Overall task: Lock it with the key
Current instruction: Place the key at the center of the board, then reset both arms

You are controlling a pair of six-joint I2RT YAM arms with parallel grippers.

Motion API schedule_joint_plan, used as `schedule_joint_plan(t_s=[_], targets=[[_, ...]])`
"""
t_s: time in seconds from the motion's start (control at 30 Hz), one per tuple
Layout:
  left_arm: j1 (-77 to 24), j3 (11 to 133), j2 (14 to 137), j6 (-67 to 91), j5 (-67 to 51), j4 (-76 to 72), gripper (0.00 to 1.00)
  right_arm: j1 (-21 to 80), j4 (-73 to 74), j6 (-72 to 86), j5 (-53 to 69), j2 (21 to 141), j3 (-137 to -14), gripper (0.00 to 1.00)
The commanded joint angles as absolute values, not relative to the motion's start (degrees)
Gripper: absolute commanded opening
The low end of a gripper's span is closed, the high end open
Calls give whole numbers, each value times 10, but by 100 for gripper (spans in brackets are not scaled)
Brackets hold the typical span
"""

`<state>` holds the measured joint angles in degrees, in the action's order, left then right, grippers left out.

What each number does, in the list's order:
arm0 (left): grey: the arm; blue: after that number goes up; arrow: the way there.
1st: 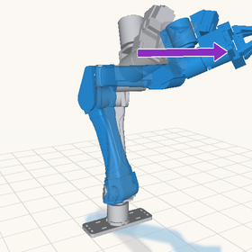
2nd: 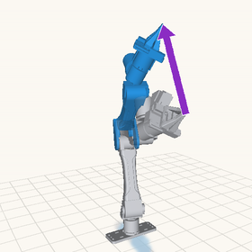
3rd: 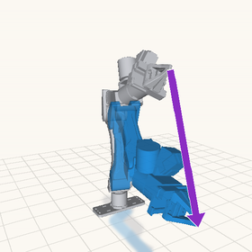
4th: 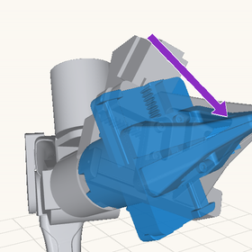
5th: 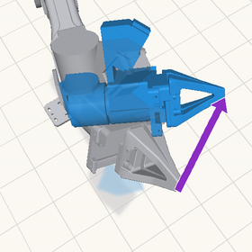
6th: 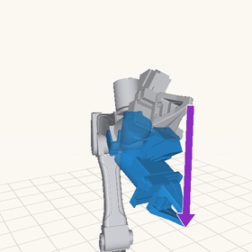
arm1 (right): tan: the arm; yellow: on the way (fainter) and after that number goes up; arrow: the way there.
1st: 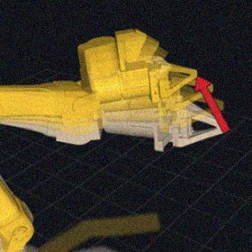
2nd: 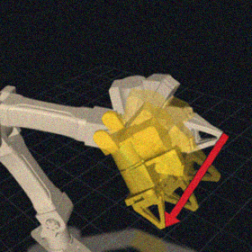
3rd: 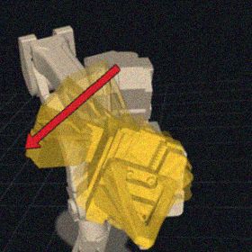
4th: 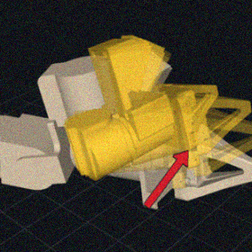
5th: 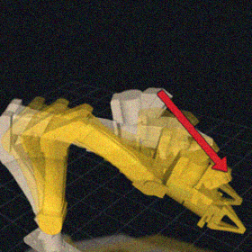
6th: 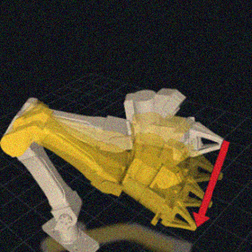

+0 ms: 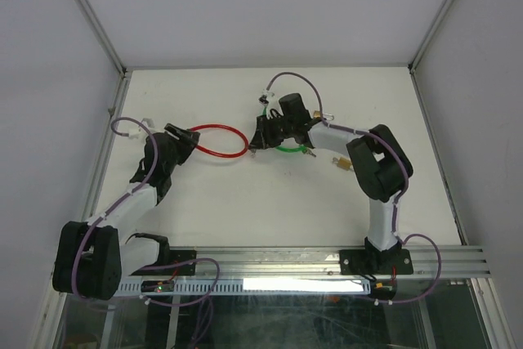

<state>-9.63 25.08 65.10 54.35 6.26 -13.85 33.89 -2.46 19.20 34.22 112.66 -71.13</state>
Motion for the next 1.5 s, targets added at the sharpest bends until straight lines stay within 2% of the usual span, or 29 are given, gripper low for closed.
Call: schedule_joint_plan(t_s=[0.0, 0.1, 0.3, 0.4, 0.5, 0.6, 0.73, 0.9, 1.1, 1.23, 1.47], targets=[[-90, 289, 610, 559, 101, -72, 60, 342, 25, 25, 300, 1068, -741, 41], [-90, 288, 580, 561, 104, -44, 68, 341, 64, -32, 319, 1035, -747, 47], [-91, 283, 494, 557, 100, -10, 78, 339, 177, -169, 366, 971, -773, 49], [-90, 281, 448, 546, 65, -18, 88, 328, 243, -241, 359, 927, -795, 52], [-90, 282, 407, 510, -21, -64, 99, 304, 273, -280, 329, 873, -802, 69], [-90, 319, 384, 453, -122, -90, 99, 253, 274, -274, 312, 820, -799, 82], [-90, 421, 394, 406, -186, -26, 99, 165, 256, -197, 319, 753, -800, 99], [-90, 547, 418, 353, -249, 25, 99, 135, 283, -115, 241, 723, -866, 100], [-90, 679, 430, 294, -286, 96, 99, 129, 346, -89, 253, 704, -941, 100], [-90, 723, 416, 252, -286, 138, 99, 128, 350, 5, 203, 691, -978, 100], [-90, 748, 395, 208, -275, 185, 99, 127, 380, 25, 205, 672, -1014, 100]])
